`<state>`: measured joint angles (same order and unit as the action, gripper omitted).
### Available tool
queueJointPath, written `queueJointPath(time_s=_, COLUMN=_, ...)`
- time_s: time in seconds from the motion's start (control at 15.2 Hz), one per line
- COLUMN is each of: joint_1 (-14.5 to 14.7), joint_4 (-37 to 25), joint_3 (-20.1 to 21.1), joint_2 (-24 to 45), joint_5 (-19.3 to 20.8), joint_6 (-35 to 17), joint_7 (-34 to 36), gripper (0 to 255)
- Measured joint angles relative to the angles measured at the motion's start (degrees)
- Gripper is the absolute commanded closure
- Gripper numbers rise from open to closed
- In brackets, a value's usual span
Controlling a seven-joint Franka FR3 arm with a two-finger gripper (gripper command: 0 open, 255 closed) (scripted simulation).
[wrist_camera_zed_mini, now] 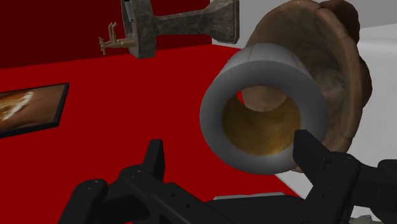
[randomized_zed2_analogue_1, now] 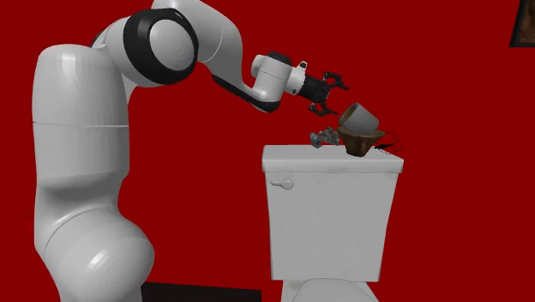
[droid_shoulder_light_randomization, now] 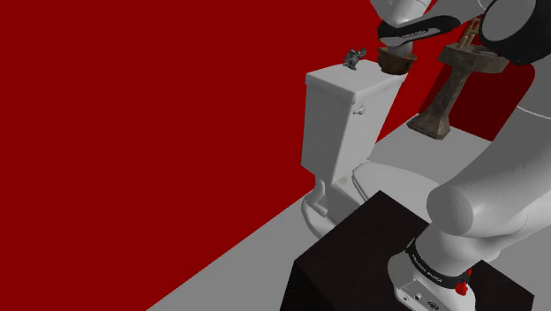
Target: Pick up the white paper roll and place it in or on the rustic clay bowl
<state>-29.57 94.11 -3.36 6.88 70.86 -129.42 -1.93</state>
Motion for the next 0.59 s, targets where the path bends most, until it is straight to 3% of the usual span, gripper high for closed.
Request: queueJointPath(time_s=0.59, joint_1=1.64, joint_4=2.75, joint_3=1.33, joint_2=-3.56, joint_5=-0.09, joint_6=3.07, joint_7=0.26, gripper=0)
